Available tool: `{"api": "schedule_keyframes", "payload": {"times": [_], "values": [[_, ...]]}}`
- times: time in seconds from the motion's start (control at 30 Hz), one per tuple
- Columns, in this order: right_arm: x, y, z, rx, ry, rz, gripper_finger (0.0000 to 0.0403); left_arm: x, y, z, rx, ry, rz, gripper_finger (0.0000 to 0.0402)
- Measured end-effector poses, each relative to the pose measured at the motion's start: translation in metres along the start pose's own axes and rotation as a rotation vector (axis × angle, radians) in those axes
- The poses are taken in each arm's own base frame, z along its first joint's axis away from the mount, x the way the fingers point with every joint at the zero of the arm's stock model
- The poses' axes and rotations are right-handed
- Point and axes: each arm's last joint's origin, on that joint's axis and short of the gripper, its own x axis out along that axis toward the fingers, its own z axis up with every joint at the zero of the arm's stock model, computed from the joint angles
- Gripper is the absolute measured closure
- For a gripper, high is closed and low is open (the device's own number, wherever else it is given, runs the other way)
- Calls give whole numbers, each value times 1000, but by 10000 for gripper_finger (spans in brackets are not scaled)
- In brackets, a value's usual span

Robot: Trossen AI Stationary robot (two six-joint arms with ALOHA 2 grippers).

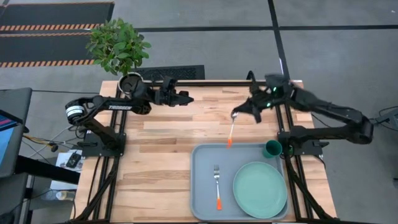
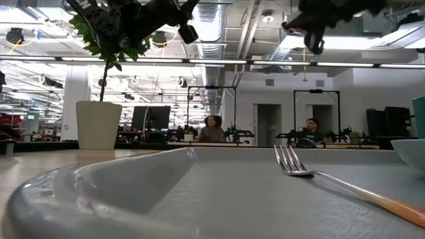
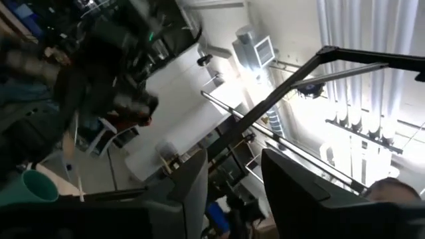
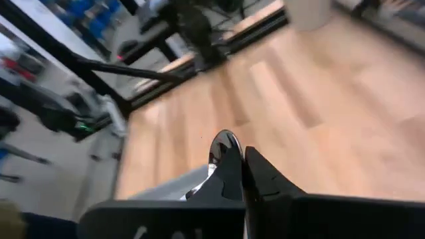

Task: Pick and place plate/cup/fork/spoon on tray
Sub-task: Put the orange spoon beside the orange fork on the blue serving tray

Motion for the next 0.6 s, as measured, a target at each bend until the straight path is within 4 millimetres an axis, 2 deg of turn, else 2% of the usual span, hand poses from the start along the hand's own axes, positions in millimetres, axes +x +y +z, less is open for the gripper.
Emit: {"api": "schedule_keyframes", "payload": {"times": [0.13, 0.27, 0.6], "values": [[33, -10, -28, 105, -31, 95, 402, -5, 2, 6, -1, -2, 15, 286], [63, -15, -47, 180, 17, 134, 402, -13, 3, 13, -22, 9, 28, 289], [117, -8, -73, 282, 162, 233, 402, -42, 7, 40, -23, -15, 86, 290]]}}
